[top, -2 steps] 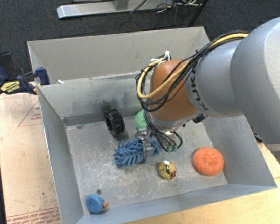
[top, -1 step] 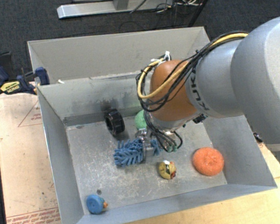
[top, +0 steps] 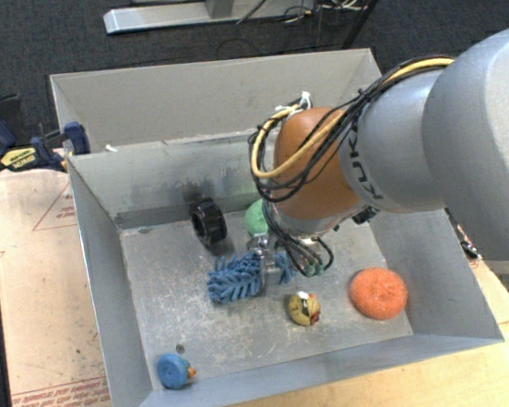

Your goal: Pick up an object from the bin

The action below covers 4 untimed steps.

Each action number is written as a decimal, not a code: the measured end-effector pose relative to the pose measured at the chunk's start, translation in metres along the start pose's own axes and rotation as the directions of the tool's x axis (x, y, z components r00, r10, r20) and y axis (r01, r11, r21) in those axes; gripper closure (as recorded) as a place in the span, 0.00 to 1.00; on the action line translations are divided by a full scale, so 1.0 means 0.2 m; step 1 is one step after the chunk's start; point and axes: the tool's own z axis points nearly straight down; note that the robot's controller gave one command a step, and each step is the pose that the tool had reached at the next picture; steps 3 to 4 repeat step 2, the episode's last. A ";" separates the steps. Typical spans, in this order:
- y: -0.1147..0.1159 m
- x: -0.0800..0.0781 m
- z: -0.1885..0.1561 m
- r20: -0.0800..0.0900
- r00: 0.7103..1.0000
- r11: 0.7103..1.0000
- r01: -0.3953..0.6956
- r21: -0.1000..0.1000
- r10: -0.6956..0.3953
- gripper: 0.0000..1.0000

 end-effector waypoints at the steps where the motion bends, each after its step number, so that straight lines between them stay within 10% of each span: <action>1: 0.00 0.01 -0.09 -0.010 1.000 1.000 0.000 0.001 0.000 1.00; 4: 0.00 0.01 -0.17 -0.006 1.000 1.000 0.000 0.001 0.000 1.00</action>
Offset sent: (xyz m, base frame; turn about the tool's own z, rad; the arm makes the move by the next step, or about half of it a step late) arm 0.0000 -0.0001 0.0081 0.0000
